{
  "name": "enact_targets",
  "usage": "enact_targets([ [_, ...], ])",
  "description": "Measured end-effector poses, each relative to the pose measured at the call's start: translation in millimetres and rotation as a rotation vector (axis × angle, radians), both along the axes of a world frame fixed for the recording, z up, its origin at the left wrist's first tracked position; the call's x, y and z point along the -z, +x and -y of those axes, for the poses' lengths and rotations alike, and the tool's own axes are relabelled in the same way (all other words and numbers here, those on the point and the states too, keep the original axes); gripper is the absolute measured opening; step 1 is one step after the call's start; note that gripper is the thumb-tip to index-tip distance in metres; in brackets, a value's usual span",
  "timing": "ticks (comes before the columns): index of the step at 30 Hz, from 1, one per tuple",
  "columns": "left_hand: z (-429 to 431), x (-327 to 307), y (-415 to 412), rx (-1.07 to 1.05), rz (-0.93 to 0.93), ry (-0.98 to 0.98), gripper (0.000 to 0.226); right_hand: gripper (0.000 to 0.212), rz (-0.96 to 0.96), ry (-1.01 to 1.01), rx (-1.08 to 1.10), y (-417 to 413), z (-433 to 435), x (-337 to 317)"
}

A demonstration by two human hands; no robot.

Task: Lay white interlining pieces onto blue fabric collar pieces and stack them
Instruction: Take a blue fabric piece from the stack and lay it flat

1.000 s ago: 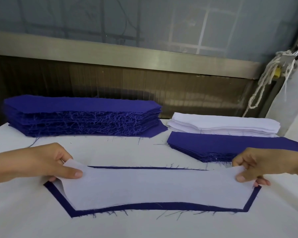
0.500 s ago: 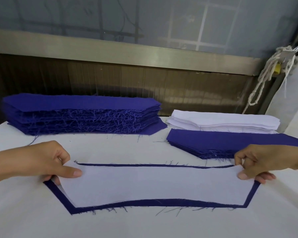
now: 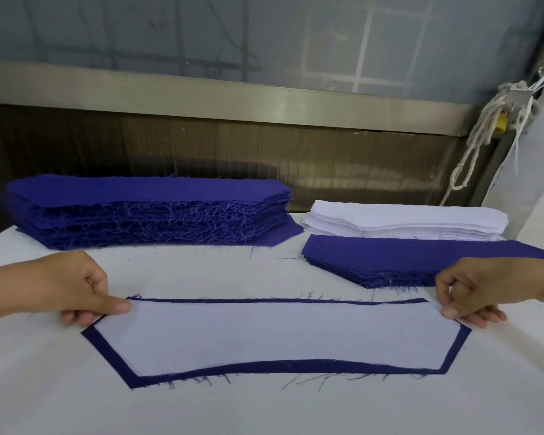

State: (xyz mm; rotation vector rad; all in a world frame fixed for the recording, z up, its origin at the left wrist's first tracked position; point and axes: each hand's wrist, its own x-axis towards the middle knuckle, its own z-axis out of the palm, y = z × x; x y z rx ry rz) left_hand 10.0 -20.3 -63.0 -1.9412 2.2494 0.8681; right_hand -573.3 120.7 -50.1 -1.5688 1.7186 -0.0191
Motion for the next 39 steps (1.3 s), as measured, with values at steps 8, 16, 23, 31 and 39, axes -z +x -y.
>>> enact_targets([
  [8, 19.4, -30.5, -13.6, -0.114, -0.274, -0.749, 0.035, 0.024, 0.248, -0.208, -0.032, 48.3, 33.0, -20.9],
  [16, 75.0, -53.1, -23.0, -0.007, -0.135, -0.891, 0.021, 0.013, 0.130, -0.678, 0.103, 136.9, 131.0, -45.6],
  [23, 111.8, -60.7, -17.1, 0.033, 0.074, -0.763, 0.028, 0.023, -0.011, -0.807, 0.166, 182.5, 211.3, -41.1],
  [31, 125.5, -59.7, -22.6, 0.072, 0.040, -0.720, 0.037, 0.025, -0.041, -0.765, 0.125, 194.9, 246.6, -40.2],
  [39, 132.1, -58.0, -29.8, 0.106, 0.007, -0.691, 0.040, 0.015, 0.009, -0.854, 0.174, 199.2, 246.7, -41.4],
])
